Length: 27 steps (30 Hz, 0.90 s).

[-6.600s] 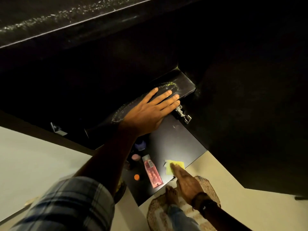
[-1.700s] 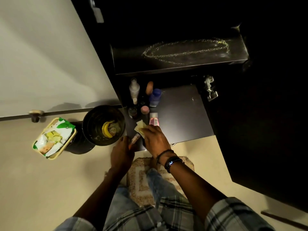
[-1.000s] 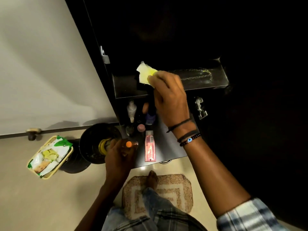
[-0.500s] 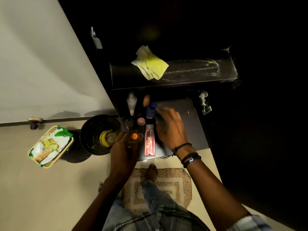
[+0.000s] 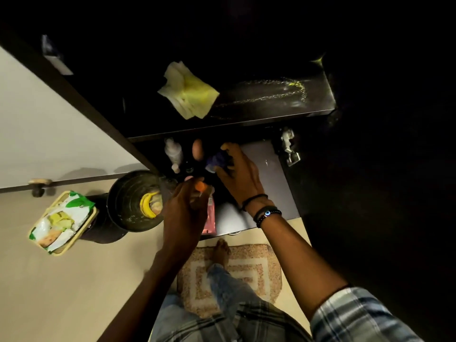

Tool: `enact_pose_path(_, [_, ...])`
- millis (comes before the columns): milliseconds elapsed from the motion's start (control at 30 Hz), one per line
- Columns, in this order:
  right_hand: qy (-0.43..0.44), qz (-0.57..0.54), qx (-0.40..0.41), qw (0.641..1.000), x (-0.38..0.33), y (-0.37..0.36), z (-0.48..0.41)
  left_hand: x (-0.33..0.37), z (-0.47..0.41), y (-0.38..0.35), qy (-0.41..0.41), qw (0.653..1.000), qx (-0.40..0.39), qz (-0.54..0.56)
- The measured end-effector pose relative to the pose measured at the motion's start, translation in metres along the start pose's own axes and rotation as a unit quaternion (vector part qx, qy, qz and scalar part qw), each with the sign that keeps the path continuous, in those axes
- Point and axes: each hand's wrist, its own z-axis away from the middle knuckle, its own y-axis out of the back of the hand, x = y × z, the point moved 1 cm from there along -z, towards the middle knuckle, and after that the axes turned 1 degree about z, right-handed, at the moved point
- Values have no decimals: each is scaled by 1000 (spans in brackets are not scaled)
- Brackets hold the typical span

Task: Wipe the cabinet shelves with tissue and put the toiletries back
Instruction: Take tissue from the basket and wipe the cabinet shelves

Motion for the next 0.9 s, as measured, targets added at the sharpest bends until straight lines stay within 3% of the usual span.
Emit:
enact_pose_path(200, [-21, 122, 168, 978, 24, 68, 22, 6, -25, -50, -42, 998, -48, 12])
enact_pose_path(333, [-74, 203, 172, 961, 42, 88, 43, 21, -49, -99, -87, 993, -72, -42])
enact_pose_path(500, [-128, 219, 176, 951, 60, 94, 56, 38, -67, -144, -120, 984, -118, -55])
enact_pose_path(900, [-105, 216, 173, 955, 63, 91, 57, 44, -64, -170, -151, 973, -153, -83])
